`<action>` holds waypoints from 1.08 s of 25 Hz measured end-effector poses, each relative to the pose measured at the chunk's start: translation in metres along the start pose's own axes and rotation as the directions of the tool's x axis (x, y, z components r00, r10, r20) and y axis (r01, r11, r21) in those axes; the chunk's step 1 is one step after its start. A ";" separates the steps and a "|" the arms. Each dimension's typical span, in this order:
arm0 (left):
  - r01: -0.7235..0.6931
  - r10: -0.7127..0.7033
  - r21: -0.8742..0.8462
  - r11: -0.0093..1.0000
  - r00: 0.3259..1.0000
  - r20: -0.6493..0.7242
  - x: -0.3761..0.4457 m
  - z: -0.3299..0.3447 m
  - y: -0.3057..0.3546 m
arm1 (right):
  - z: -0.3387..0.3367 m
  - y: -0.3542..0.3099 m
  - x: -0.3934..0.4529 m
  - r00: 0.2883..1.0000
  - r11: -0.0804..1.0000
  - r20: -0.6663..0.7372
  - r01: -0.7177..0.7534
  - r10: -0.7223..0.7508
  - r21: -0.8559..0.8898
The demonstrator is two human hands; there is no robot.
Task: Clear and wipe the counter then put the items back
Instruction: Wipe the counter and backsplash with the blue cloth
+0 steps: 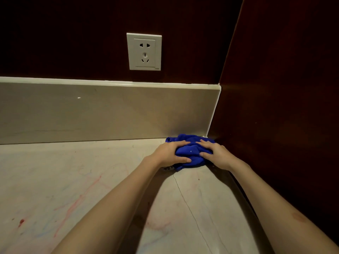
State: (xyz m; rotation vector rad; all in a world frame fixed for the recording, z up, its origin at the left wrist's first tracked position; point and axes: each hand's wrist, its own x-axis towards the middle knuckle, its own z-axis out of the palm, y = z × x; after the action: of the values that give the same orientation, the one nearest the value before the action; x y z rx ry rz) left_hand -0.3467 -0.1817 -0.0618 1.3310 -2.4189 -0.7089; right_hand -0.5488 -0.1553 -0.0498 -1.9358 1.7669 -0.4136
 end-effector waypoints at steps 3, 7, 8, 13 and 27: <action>0.001 -0.001 -0.014 1.000 1.000 0.022 -0.027 0.002 0.009 | 0.005 -0.003 -0.030 0.999 1.000 0.034 0.025 -0.025 0.007; 0.008 -0.007 -0.011 1.000 0.999 0.036 -0.071 0.011 0.026 | 0.013 -0.004 -0.080 0.995 0.996 0.070 0.074 -0.076 0.043; 0.012 -0.011 -0.011 1.000 0.999 0.039 -0.082 0.014 0.031 | 0.015 -0.004 -0.093 0.993 0.994 0.074 0.091 -0.095 0.056; 0.033 -0.033 0.001 0.999 0.999 0.029 -0.143 0.033 0.060 | 0.025 0.000 -0.155 0.980 0.982 0.070 0.184 -0.186 0.039; -0.031 0.033 0.101 0.994 0.999 -0.009 -0.239 0.069 0.097 | 0.055 0.012 -0.257 0.912 0.868 0.090 0.409 -0.400 -0.280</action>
State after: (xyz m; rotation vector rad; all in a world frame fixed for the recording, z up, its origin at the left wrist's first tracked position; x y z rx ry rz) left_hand -0.3206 0.0835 -0.0707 1.3265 -2.4912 -0.5768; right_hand -0.5603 0.1058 -0.0765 -2.5252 1.4588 -0.2673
